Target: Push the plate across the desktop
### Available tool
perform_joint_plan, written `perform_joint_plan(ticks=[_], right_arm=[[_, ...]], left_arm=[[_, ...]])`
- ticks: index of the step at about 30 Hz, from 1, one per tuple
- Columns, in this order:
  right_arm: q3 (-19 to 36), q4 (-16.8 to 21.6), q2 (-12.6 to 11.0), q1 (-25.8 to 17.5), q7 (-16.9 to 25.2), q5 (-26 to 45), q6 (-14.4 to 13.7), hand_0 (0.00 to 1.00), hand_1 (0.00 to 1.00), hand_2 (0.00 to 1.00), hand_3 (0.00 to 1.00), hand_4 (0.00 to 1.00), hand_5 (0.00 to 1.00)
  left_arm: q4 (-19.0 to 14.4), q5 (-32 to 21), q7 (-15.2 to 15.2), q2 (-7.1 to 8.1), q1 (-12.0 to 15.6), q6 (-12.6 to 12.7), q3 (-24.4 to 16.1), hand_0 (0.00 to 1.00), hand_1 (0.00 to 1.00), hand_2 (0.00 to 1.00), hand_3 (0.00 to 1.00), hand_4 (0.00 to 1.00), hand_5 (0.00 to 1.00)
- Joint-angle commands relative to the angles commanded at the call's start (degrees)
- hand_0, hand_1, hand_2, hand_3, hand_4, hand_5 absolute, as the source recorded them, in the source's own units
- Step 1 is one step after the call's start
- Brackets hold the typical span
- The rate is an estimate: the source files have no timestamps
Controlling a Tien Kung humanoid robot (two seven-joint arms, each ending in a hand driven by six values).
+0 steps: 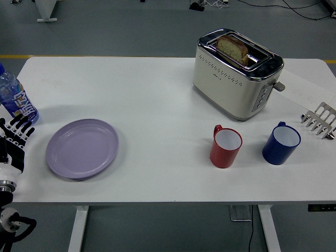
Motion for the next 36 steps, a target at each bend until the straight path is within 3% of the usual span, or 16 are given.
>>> perform_joint_plan(ticks=[7,36], right_arm=[[-0.05,-0.06,-0.06,0.16,0.05,0.05,0.05,0.549,0.460,0.572,0.579,0.305,0.453],[0.08,-0.14,0.01,0.81,0.04,-0.55,0.34,0.550,0.461,0.573,0.579,0.306,0.454]], left_arm=[[1.09,0.37,-0.13,-1.70,-1.10,0.04,0.60,0.790,0.793,0.762,0.678,0.562,0.998],[2.59,-0.22,-1.23,-6.30,-3.50,0.52,3.56,0.782,0.790,0.761,0.677,0.532,0.998]])
